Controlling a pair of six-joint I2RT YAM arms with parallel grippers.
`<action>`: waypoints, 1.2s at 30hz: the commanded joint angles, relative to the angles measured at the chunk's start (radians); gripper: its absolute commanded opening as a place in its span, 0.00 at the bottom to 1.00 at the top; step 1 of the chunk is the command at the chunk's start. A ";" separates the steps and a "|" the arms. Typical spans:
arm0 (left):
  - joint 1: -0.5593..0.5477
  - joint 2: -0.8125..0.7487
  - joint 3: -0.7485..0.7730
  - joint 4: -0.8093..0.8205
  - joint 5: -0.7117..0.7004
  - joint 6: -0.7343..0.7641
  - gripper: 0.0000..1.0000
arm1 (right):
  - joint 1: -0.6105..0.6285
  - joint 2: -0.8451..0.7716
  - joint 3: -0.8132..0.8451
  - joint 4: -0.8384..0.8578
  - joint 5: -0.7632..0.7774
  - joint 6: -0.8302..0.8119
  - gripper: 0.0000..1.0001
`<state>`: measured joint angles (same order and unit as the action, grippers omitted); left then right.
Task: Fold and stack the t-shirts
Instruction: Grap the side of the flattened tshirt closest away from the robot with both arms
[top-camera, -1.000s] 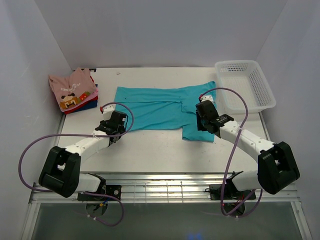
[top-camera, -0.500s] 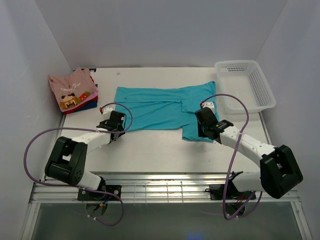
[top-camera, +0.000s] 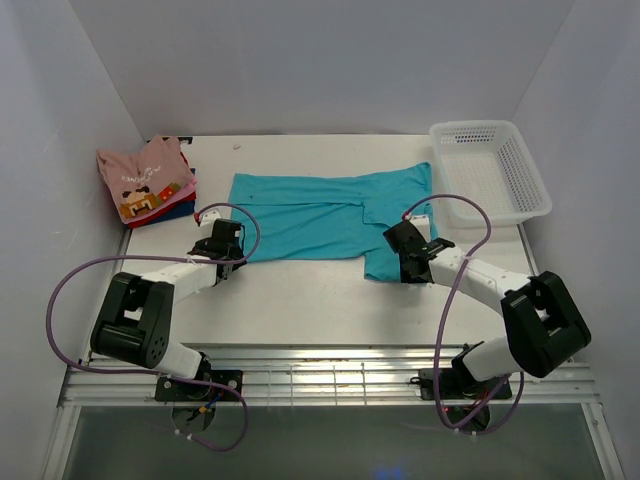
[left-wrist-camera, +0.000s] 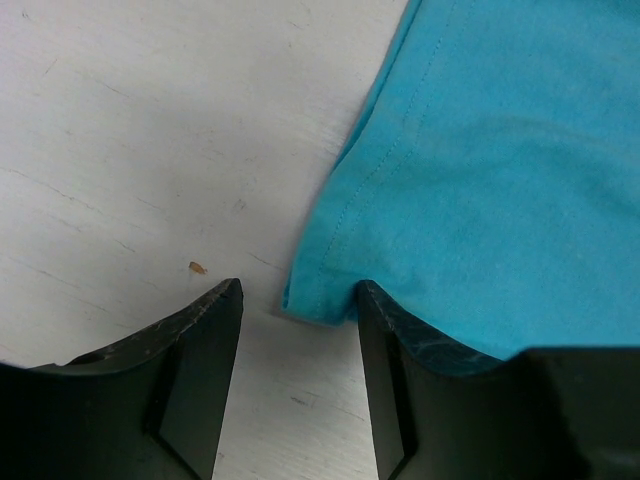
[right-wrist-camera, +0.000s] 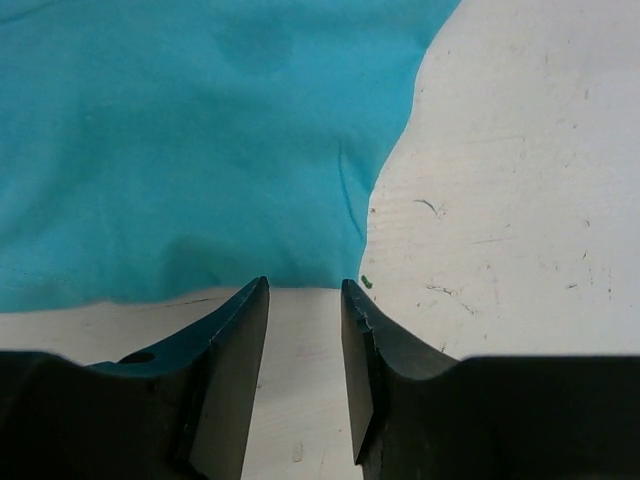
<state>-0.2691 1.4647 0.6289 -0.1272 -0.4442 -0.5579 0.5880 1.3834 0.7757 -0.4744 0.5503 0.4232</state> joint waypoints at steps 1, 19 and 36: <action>0.005 0.002 0.009 0.008 0.027 0.003 0.60 | 0.004 0.063 0.034 -0.081 0.056 0.066 0.41; 0.005 0.023 0.023 -0.011 0.016 0.004 0.53 | -0.033 0.123 -0.007 -0.014 0.066 0.074 0.41; 0.005 0.032 0.029 -0.022 0.016 0.007 0.44 | -0.083 0.135 -0.024 0.065 -0.013 -0.009 0.13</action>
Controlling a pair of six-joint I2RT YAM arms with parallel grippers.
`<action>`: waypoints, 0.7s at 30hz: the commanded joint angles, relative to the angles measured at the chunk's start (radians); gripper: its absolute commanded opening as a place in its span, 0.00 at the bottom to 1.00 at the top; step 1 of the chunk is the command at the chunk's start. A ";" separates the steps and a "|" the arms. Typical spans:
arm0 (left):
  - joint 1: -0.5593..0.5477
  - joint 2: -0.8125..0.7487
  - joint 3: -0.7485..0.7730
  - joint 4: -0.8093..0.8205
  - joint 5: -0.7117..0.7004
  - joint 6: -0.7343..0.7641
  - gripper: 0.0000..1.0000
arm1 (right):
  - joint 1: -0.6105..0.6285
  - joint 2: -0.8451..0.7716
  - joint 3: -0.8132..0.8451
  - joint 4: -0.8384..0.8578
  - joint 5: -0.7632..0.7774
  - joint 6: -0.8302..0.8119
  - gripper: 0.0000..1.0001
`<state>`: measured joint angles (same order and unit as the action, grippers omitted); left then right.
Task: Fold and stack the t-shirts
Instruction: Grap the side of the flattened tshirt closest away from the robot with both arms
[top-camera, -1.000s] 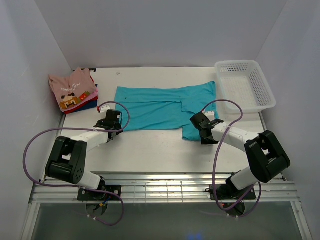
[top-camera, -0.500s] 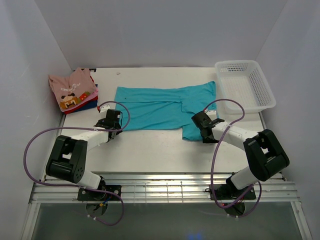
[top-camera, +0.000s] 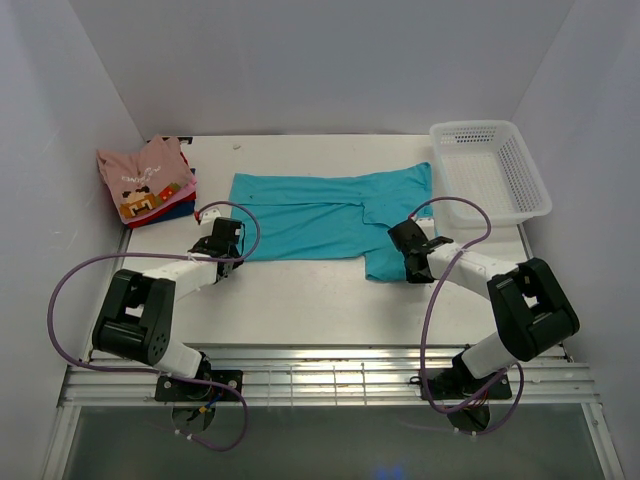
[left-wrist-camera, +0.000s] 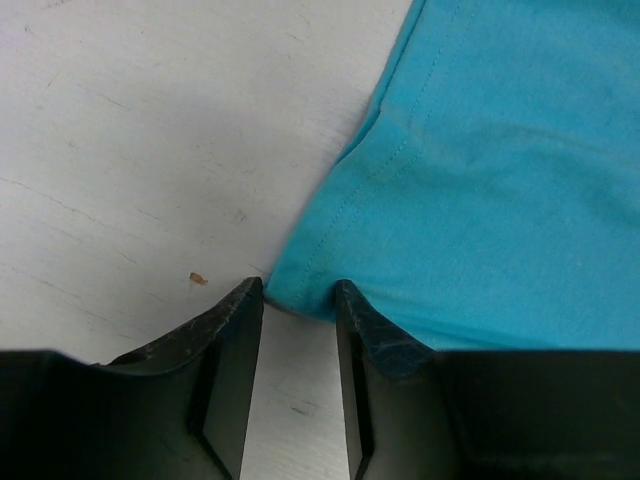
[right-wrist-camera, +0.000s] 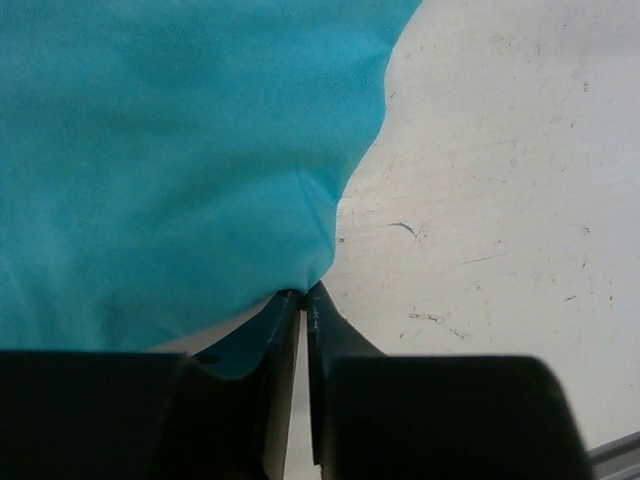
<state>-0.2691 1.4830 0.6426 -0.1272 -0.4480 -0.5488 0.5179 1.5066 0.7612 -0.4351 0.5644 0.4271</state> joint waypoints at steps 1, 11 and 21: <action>0.005 0.017 0.019 -0.023 0.020 0.000 0.39 | -0.016 0.012 -0.008 0.025 -0.027 -0.016 0.09; 0.005 -0.004 0.003 -0.014 0.015 0.009 0.07 | -0.015 -0.098 0.004 -0.040 -0.032 -0.017 0.08; 0.005 -0.020 0.048 -0.014 0.009 0.001 0.07 | -0.025 -0.068 0.183 -0.056 0.002 -0.085 0.08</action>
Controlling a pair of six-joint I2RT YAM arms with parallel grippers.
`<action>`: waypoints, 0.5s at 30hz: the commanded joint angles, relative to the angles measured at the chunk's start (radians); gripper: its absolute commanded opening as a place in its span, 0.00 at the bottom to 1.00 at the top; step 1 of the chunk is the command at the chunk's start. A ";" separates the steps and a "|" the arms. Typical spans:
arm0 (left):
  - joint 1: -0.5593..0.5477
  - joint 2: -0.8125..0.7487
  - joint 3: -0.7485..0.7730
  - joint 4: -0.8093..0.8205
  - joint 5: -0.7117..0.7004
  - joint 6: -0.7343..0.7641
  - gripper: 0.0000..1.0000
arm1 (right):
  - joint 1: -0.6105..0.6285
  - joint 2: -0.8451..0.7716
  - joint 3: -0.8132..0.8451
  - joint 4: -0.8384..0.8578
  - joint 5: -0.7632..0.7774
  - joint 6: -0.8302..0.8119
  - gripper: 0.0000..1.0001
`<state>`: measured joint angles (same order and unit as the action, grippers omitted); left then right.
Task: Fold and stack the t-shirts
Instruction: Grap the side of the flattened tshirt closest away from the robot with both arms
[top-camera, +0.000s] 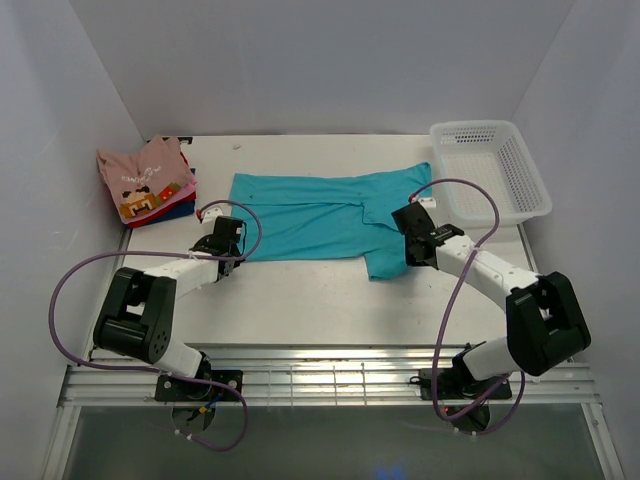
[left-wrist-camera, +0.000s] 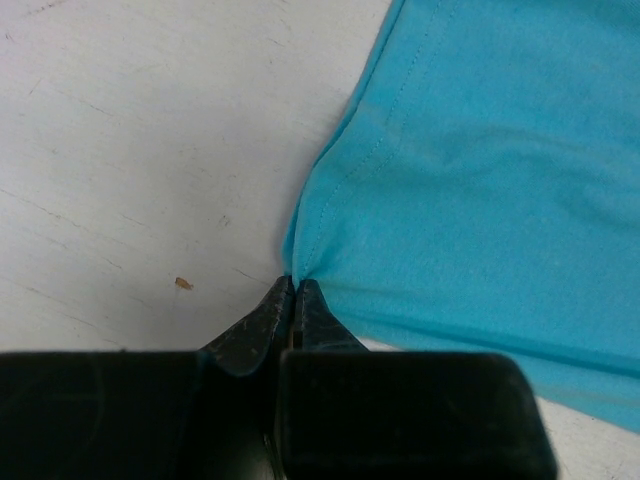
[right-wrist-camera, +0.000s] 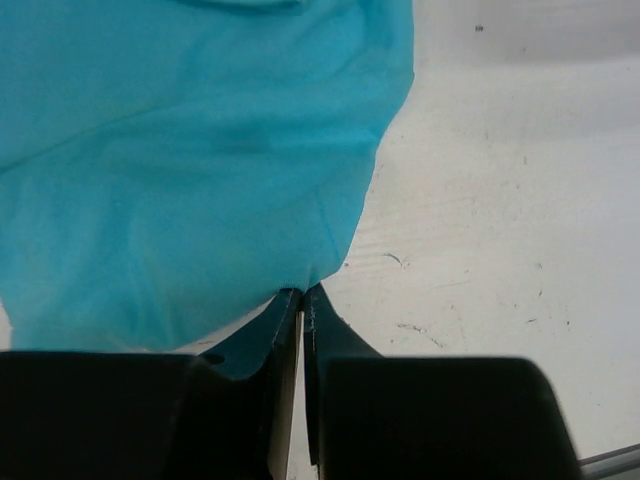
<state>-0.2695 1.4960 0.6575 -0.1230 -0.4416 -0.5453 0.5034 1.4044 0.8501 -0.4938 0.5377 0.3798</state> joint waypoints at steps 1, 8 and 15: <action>0.006 -0.034 0.040 -0.018 -0.003 -0.004 0.08 | -0.014 0.048 0.115 0.003 0.028 -0.054 0.08; 0.013 0.003 0.171 -0.040 -0.020 -0.004 0.09 | -0.065 0.229 0.311 0.006 0.013 -0.133 0.08; 0.058 0.112 0.327 -0.061 -0.005 0.015 0.09 | -0.146 0.404 0.521 0.004 -0.041 -0.205 0.08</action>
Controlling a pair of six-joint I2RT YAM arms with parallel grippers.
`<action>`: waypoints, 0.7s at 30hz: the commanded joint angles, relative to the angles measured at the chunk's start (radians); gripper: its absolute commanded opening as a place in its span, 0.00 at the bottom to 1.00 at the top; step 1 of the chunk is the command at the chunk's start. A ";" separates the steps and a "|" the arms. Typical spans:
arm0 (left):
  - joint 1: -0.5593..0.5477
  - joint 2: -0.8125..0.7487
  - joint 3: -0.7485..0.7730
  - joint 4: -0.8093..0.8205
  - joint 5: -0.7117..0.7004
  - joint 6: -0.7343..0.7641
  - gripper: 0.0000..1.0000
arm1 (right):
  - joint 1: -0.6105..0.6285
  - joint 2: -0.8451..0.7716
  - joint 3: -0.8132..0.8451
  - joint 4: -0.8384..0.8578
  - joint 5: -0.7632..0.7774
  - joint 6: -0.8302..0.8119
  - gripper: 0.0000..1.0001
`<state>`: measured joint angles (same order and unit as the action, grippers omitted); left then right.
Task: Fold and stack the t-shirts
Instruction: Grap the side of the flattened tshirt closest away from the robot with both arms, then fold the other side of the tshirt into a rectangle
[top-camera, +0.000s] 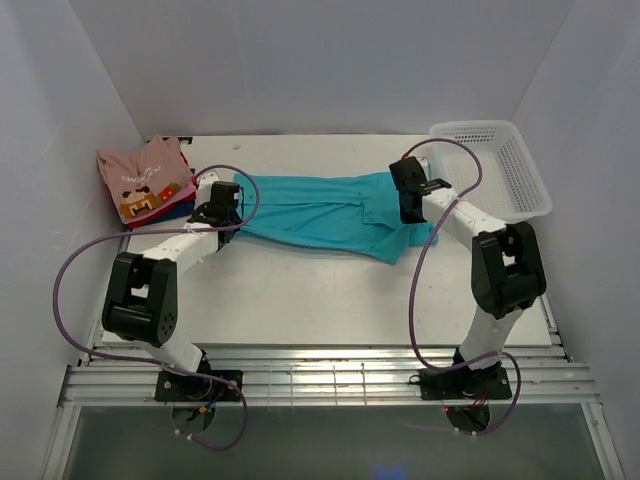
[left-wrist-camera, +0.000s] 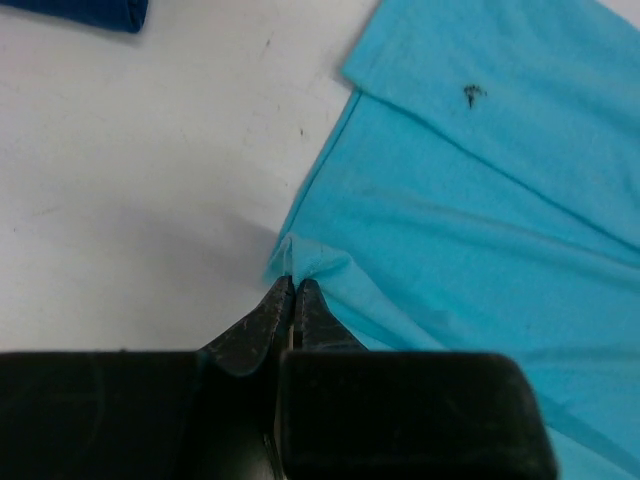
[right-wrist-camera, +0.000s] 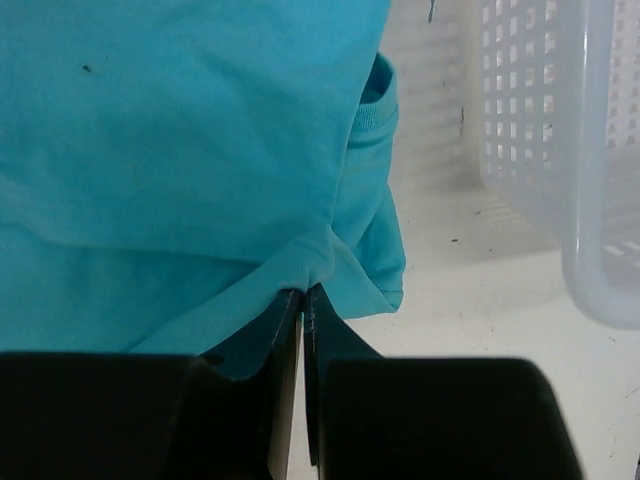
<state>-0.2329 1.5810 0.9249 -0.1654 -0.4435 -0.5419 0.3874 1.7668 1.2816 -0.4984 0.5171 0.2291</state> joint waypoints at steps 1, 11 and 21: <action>0.026 0.049 0.074 -0.023 0.000 0.014 0.09 | -0.038 0.078 0.138 -0.005 -0.032 -0.059 0.08; 0.060 0.172 0.199 -0.016 0.034 0.043 0.08 | -0.099 0.284 0.444 -0.078 -0.077 -0.123 0.08; 0.066 0.254 0.313 -0.022 0.058 0.082 0.08 | -0.136 0.419 0.666 -0.149 -0.092 -0.158 0.08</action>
<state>-0.1764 1.8328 1.1870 -0.1864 -0.3962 -0.4858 0.2718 2.1738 1.8858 -0.6182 0.4332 0.0959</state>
